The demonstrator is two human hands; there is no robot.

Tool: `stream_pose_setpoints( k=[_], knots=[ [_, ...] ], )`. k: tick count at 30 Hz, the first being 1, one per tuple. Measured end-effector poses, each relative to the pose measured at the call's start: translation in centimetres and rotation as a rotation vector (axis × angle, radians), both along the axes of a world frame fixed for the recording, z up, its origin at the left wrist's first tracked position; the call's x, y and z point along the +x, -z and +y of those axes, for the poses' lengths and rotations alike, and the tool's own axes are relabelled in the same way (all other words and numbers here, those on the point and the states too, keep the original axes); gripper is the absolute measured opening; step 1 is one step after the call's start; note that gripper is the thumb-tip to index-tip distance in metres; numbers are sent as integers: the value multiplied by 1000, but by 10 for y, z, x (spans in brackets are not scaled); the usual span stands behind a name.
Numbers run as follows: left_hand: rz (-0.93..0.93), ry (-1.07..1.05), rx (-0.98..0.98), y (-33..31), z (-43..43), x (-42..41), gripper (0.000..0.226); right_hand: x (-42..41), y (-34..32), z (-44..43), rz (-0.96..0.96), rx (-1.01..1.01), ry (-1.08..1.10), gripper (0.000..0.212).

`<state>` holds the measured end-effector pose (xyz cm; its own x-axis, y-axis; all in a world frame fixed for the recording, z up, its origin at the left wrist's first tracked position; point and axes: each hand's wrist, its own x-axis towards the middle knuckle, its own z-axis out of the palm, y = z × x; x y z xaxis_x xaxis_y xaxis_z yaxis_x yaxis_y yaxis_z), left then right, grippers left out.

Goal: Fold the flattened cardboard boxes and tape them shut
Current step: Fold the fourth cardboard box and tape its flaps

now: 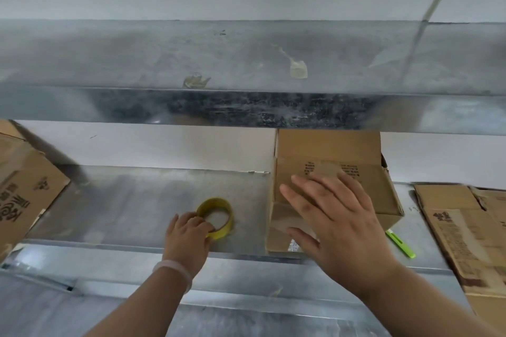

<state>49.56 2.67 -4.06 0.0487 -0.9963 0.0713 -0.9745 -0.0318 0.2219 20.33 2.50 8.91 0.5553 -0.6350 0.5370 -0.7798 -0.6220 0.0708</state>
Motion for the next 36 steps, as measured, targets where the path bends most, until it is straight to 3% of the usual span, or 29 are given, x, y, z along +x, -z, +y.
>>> stream_pose_setpoints(
  k=[3,6,10,12,17,24,27,30,33,36],
  knots=[
    [91,74,-163,-18,4,-9,18,11,-8,7,-96,39,-29,50],
    [283,154,-330,-51,14,-23,28,30,-21,12,-230,205,-130,43],
    [420,260,-564,-102,25,-38,22,52,-37,6,-376,578,-16,67],
    [426,289,-612,-124,27,-45,18,58,-38,2,-467,568,-7,57],
    [306,333,-578,-150,31,-51,21,57,-45,0,-691,436,16,10],
    [232,419,-450,-183,28,-49,38,50,-58,5,-781,732,64,12],
    [177,308,-366,-195,21,-47,51,45,-65,12,-884,820,25,13],
    [108,203,-352,-195,16,-43,67,46,-68,15,-1102,965,-37,9],
    [313,304,-346,-193,16,-33,55,44,-71,12,-1399,1101,-122,8],
    [745,450,-160,-193,19,-21,25,35,-75,9,-1574,1122,-169,8]
  ],
)
